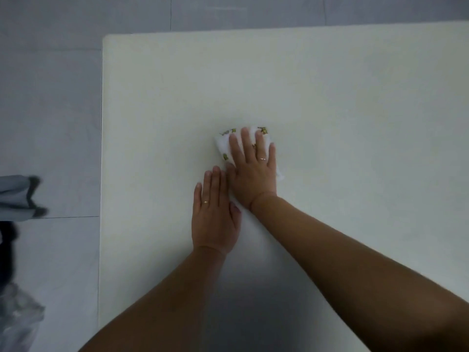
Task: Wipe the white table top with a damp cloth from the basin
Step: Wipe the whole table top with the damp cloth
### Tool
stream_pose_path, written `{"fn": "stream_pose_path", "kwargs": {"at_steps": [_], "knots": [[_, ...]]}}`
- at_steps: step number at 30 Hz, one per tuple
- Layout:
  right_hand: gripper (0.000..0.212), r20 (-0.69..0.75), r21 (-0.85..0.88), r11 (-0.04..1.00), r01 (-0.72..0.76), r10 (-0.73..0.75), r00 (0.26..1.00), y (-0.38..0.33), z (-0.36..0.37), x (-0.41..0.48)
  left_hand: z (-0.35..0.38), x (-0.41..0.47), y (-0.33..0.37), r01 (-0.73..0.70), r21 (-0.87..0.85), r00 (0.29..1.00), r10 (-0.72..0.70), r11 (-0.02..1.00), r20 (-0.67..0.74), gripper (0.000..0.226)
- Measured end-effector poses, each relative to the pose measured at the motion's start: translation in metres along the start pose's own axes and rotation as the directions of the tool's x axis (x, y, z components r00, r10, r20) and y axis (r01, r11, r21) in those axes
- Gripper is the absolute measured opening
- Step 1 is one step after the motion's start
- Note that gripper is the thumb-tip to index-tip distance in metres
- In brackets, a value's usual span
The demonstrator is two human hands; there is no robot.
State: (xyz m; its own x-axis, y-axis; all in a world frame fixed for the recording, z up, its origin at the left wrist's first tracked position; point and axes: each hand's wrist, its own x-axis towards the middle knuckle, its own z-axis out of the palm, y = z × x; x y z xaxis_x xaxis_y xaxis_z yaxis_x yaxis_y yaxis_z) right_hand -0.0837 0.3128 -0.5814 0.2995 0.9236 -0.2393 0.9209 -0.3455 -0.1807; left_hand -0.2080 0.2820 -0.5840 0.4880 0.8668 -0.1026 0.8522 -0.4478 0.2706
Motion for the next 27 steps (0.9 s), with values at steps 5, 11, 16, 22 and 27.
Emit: {"fn": "stream_pose_path", "kwargs": {"at_steps": [5,11,16,22,27], "knots": [[0.056,-0.031,-0.12,0.988,0.1,-0.105,0.994,0.086,-0.026,0.036,0.002,0.0,-0.001,-0.014,-0.025,0.999,0.014,1.0,-0.034,0.064],[0.059,-0.079,0.113,0.91,-0.399,0.408,0.909,0.028,-0.02,0.058,0.005,0.001,-0.001,-0.015,0.014,0.999,0.016,1.0,-0.038,0.065],[0.06,0.025,-0.049,0.956,0.289,-0.288,0.957,0.026,-0.02,0.052,0.003,0.001,0.001,0.004,0.022,1.0,-0.003,1.0,-0.014,0.066],[0.058,-0.067,0.006,0.967,-0.253,0.253,0.965,0.109,-0.046,0.099,0.001,0.001,0.003,0.007,0.006,0.999,-0.007,1.0,-0.036,0.063],[0.061,-0.055,0.069,0.967,-0.244,0.248,0.967,0.03,-0.024,0.091,-0.01,0.034,0.011,0.01,-0.057,0.984,-0.02,0.998,-0.179,0.05]]}}
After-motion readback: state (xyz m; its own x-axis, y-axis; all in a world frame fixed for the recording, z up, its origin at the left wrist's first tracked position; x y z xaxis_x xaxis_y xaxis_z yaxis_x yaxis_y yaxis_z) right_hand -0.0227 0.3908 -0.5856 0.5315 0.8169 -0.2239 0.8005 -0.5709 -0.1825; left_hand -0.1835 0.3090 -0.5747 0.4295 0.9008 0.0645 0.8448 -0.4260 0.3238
